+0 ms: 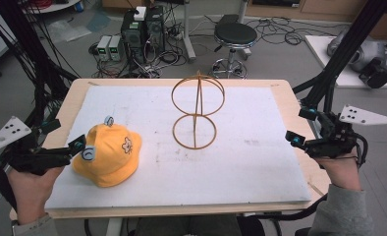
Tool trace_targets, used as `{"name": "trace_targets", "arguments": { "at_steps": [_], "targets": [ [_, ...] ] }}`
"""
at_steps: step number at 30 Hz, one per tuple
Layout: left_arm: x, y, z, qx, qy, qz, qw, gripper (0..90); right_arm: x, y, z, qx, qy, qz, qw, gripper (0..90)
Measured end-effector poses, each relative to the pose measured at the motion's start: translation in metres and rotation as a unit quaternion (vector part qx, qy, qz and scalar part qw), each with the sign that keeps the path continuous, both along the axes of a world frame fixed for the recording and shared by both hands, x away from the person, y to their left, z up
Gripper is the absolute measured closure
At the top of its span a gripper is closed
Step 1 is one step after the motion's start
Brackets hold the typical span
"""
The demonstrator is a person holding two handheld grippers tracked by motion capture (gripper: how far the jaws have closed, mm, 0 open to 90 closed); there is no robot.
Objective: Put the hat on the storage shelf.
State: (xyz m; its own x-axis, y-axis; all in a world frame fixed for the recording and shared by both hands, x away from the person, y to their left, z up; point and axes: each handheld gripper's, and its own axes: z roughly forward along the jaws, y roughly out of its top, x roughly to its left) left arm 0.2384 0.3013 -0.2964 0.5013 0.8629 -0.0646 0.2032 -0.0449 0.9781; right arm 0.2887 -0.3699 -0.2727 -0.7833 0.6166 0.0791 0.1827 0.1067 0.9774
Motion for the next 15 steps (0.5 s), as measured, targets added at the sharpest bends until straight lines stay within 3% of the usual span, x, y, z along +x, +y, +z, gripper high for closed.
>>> {"name": "trace_targets", "arguments": {
  "at_steps": [15],
  "targets": [
    [0.026, 0.005, -0.024, -0.005, 0.035, -0.028, 0.999, 2.2, 0.004, 0.003, -0.005, -0.01, 0.008, 0.003, 0.9999, 1.3]
  ]
}}
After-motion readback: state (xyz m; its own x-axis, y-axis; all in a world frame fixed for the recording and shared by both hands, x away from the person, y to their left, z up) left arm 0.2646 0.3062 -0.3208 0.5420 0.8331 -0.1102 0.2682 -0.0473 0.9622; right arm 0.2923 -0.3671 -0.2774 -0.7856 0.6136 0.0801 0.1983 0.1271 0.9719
